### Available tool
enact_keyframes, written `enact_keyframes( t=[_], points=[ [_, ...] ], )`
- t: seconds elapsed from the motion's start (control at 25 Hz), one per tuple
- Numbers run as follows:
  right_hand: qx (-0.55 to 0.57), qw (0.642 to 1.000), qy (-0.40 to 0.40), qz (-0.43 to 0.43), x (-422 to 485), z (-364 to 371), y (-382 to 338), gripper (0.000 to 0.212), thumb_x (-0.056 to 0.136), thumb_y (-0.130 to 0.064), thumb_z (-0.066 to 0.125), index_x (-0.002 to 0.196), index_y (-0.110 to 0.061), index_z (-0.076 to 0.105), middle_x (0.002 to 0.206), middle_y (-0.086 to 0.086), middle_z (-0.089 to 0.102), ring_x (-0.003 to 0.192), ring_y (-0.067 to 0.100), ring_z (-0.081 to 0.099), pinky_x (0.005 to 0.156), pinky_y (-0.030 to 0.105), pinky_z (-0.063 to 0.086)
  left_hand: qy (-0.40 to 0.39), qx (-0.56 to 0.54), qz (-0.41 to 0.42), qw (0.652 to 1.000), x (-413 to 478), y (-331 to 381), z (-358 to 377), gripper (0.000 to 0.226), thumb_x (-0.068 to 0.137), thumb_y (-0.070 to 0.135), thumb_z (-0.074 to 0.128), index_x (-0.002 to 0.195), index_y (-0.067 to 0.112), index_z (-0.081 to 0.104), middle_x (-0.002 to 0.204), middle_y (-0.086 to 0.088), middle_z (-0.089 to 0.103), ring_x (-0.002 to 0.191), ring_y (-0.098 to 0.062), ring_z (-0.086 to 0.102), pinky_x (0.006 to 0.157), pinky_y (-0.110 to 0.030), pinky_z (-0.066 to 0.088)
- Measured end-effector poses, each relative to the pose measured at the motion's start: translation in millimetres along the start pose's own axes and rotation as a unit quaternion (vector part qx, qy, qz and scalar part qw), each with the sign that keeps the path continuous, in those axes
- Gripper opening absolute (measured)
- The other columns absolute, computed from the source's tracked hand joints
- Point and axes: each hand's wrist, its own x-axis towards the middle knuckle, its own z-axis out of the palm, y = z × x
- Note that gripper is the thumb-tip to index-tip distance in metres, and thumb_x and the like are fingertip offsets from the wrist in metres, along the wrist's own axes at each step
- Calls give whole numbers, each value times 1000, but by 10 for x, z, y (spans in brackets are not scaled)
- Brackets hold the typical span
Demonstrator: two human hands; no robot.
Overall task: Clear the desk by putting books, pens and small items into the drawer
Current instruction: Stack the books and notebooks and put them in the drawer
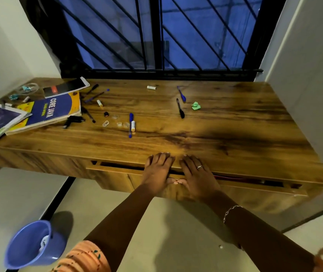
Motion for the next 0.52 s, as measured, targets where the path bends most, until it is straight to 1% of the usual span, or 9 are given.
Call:
enact_keyframes(
  t=[0.04, 0.12, 0.2, 0.24, 0.28, 0.32, 0.36, 0.44, 0.52],
  points=[
    [-10, 1000, 26, -10, 38, 22, 20, 58, 77, -51, 46, 117, -10, 45, 111, 11, 66, 103, 30, 59, 85, 39, 52, 0, 7, -12, 1000, 24, 13, -8, 70, 86, 47, 53, 145, 23, 22, 150, -2, 23, 139, -22, 19, 112, -38, 15],
    [-27, 998, 60, -21, 111, 52, 45, 58, 67, -51, 65, 108, -13, 49, 100, 8, 66, 93, 27, 51, 80, 37, 48, 12, 13, -29, 999, 66, 49, 21, 58, 88, 41, 51, 139, 23, 33, 141, -5, 34, 131, -25, 32, 105, -41, 25],
    [-36, 996, 82, -21, 170, 93, 70, 55, 55, -48, 78, 95, -15, 57, 91, 7, 65, 83, 27, 55, 75, 38, 46, 93, 31, -33, 995, 94, 92, 61, 38, 84, 34, 45, 119, 22, 55, 117, -7, 56, 108, -27, 54, 87, -43, 42],
    [-36, 995, 87, -19, 186, 107, 73, 52, 53, -45, 80, 90, -16, 59, 88, 7, 64, 80, 27, 58, 72, 37, 48, 114, 24, -33, 993, 96, 113, 69, 36, 79, 32, 38, 106, 22, 60, 101, -5, 62, 92, -26, 61, 75, -41, 48],
    [-30, 996, 86, -17, 194, 107, 71, 50, 53, -44, 81, 88, -16, 58, 87, 8, 64, 78, 28, 60, 70, 37, 51, 124, 28, -22, 992, 102, 117, 97, 36, 74, 32, 33, 98, 24, 58, 90, -3, 64, 81, -24, 63, 67, -38, 50],
    [-21, 996, 81, -16, 199, 100, 69, 51, 54, -43, 81, 88, -16, 56, 89, 9, 65, 79, 28, 62, 69, 38, 52, 123, 31, -23, 992, 96, 115, 99, 32, 72, 34, 34, 97, 24, 52, 86, -2, 64, 77, -23, 63, 65, -37, 49],
    [-14, 997, 74, -14, 205, 83, 69, 52, 55, -42, 81, 90, -16, 54, 94, 10, 66, 83, 29, 63, 71, 38, 53, 132, 39, -16, 990, 102, 102, 132, 29, 71, 36, 41, 98, 25, 46, 87, -1, 64, 77, -22, 62, 66, -36, 49],
    [-4, 998, 67, -10, 207, 60, 67, 49, 57, -41, 80, 95, -16, 59, 106, 11, 67, 95, 28, 66, 79, 38, 53, 125, 47, -6, 991, 97, 108, 172, 45, 63, 36, 65, 100, 23, 42, 92, -1, 65, 81, -22, 63, 70, -37, 51],
    [9, 999, 49, 2, 217, 29, 52, 48, 63, -41, 76, 103, -16, 64, 118, 10, 65, 107, 26, 63, 84, 39, 52, 101, 32, -3, 994, 72, 105, 169, 60, 54, 35, 75, 104, 21, 44, 98, -3, 66, 86, -24, 64, 74, -39, 53]
  ],
)
